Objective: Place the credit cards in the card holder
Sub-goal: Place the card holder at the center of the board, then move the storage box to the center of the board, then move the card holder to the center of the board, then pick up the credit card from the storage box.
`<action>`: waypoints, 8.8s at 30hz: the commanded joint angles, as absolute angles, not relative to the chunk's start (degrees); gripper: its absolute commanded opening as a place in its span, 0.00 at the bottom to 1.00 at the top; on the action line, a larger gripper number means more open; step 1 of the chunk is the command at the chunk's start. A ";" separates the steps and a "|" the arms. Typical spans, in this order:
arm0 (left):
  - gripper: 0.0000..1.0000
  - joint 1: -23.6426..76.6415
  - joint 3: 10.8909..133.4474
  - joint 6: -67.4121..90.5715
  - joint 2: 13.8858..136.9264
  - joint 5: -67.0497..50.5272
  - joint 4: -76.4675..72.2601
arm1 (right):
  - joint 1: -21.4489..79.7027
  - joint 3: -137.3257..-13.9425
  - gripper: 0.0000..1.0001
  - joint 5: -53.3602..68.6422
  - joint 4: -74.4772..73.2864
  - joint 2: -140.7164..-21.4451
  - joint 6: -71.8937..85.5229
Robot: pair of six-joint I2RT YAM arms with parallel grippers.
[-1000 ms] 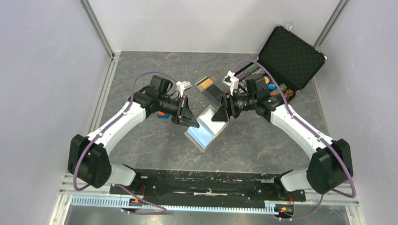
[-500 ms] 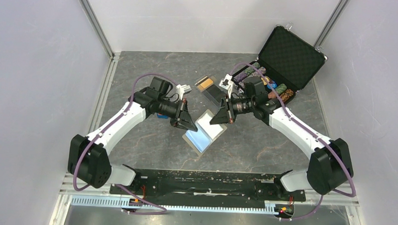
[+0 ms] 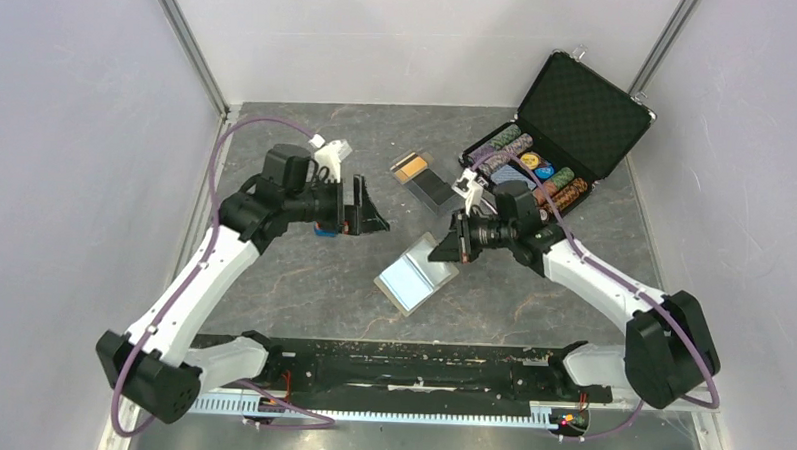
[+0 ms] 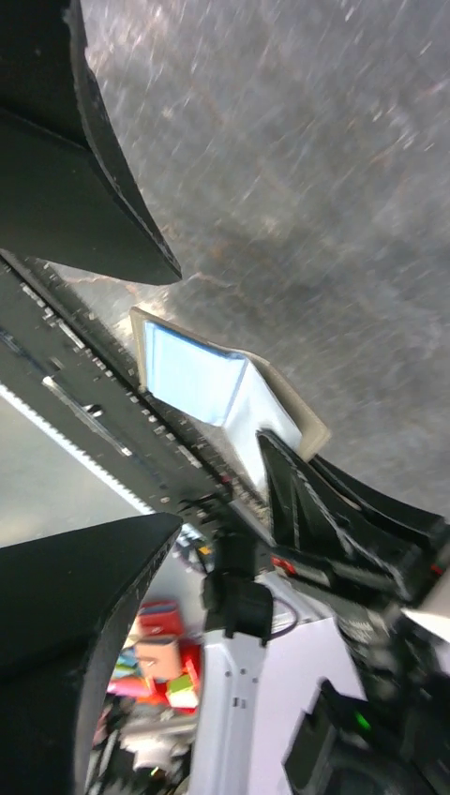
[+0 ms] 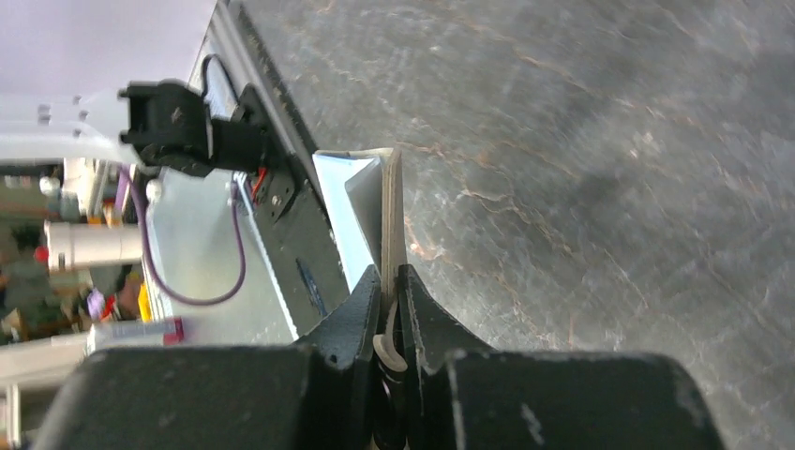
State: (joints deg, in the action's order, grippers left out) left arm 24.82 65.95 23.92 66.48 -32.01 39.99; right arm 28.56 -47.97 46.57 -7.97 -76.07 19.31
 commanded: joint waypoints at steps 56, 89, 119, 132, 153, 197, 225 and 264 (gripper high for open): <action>0.67 33.51 55.90 29.23 76.83 -39.34 29.10 | 34.00 -36.74 0.10 11.94 -18.55 -70.12 21.32; 0.14 44.56 68.21 14.24 114.07 -21.60 39.23 | 26.12 -25.72 0.00 13.73 -12.00 -75.43 23.09; 0.89 39.89 74.38 9.27 81.85 -14.84 32.37 | 23.72 -66.54 0.67 16.84 -19.29 -94.20 18.66; 1.00 38.17 70.12 12.95 74.61 -17.12 28.01 | 18.24 -84.52 0.83 10.55 -21.07 -113.38 24.39; 1.00 38.10 65.21 20.94 73.63 -16.79 25.63 | 18.19 -87.68 0.12 11.25 -28.30 -116.62 16.76; 1.00 38.06 55.84 34.81 69.98 -13.62 23.57 | 27.11 -64.35 0.90 15.63 -30.86 -89.96 7.24; 1.00 36.15 56.82 28.07 74.06 -21.93 23.81 | 26.01 -40.33 0.19 18.68 -30.43 -74.31 15.13; 0.92 28.40 64.47 33.05 90.82 -29.30 27.42 | 21.46 -58.77 0.68 24.59 -32.02 -81.69 17.01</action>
